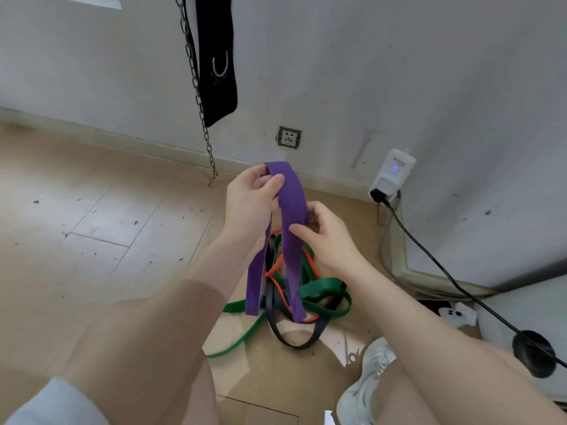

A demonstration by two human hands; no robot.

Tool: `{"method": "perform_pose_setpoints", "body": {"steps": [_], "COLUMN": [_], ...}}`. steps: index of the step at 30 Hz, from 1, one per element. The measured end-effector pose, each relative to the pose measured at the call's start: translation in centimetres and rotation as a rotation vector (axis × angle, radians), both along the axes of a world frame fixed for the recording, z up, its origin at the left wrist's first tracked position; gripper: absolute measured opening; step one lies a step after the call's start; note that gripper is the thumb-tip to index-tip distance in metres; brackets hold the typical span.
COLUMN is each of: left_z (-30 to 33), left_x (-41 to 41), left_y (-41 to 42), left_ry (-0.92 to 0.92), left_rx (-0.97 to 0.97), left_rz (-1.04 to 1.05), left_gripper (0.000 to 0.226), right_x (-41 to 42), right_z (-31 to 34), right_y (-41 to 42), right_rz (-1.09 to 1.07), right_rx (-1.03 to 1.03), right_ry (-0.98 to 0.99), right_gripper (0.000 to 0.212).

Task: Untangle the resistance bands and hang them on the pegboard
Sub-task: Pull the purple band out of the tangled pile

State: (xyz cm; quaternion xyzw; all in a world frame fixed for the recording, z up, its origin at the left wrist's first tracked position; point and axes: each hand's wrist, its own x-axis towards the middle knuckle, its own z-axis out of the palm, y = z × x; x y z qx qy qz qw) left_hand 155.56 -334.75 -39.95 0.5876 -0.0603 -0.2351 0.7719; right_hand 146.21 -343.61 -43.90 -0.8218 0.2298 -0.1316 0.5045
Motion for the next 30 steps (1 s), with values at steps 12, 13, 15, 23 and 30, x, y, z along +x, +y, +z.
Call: {"method": "perform_pose_setpoints", "body": {"steps": [12,13,15,23,30], "left_z": [-1.7,-1.8,-1.9,-1.5,-1.1], "left_x": [-2.8,-3.0,-3.7,-2.3,-1.0], "left_y": [1.3,1.4,1.3,0.6,2.3], "left_ry": [-0.220,-0.301,-0.371,0.016,0.217], "left_rx": [0.290,0.318,0.351,0.151,-0.076], "left_rz": [-0.510,-0.539,-0.556,-0.203,-0.099], "left_gripper": [0.024,0.025,0.031,0.026,0.015], "right_x": [0.3,0.3,0.2,-0.9,-1.2], "right_z": [3.4,3.3,3.0,0.3,-0.1], "right_y": [-2.5,-2.7,-2.7,-1.1,0.0], "right_rz": [-0.159,-0.202,-0.264,-0.048,0.048], "right_rx": [0.620,0.605,0.518,0.561,0.172], "right_ry": [-0.251,-0.255,-0.235,0.058,0.028], "right_gripper": [0.015,0.015,0.018,0.047,0.019]}}
